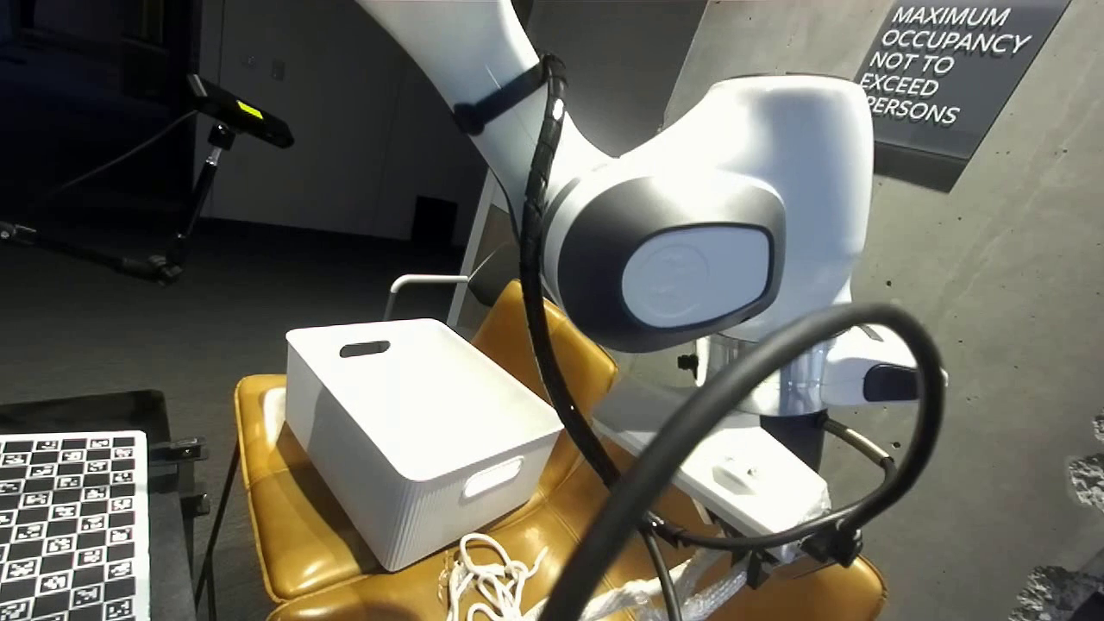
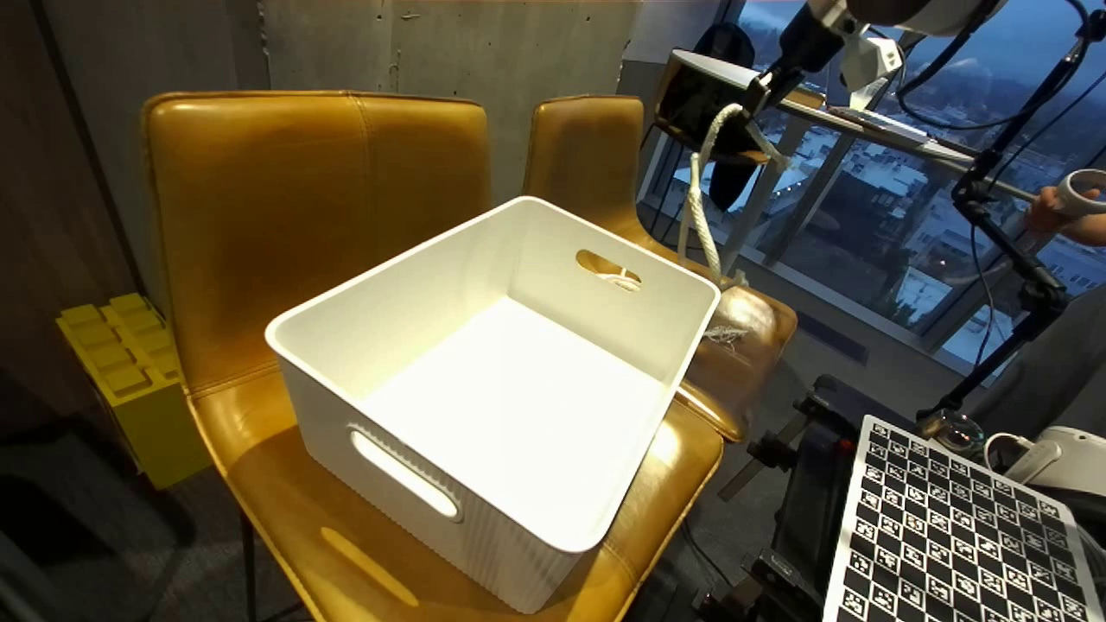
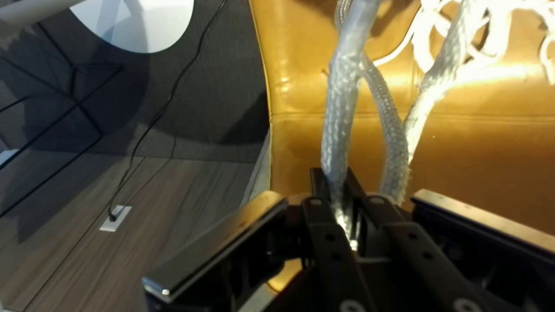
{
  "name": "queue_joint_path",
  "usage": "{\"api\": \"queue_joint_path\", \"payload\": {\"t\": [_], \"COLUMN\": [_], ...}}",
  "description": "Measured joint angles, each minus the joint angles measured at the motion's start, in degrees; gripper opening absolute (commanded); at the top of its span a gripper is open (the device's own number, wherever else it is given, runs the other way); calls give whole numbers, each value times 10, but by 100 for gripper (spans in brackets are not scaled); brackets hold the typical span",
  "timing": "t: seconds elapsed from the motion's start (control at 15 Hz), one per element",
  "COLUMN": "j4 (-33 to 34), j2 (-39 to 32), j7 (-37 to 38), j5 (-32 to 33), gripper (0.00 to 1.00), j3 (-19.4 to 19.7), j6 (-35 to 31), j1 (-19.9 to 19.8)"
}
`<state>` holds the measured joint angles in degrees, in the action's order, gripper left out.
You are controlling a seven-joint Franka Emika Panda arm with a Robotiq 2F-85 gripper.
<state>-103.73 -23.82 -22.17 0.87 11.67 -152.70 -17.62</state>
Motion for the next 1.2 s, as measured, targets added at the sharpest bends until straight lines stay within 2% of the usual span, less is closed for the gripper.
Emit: {"api": "queue_joint_path", "payload": {"t": [0.2, 0.8, 1.2], "j4": [22, 74, 45], "j2": [-7, 73, 58], "j7": [50, 90, 88], "j5": [-6, -34, -29], "gripper": [3, 3, 3], "j3": [-6, -42, -38], "j6": [-36, -17, -16], "j1": [1, 5, 6]}}
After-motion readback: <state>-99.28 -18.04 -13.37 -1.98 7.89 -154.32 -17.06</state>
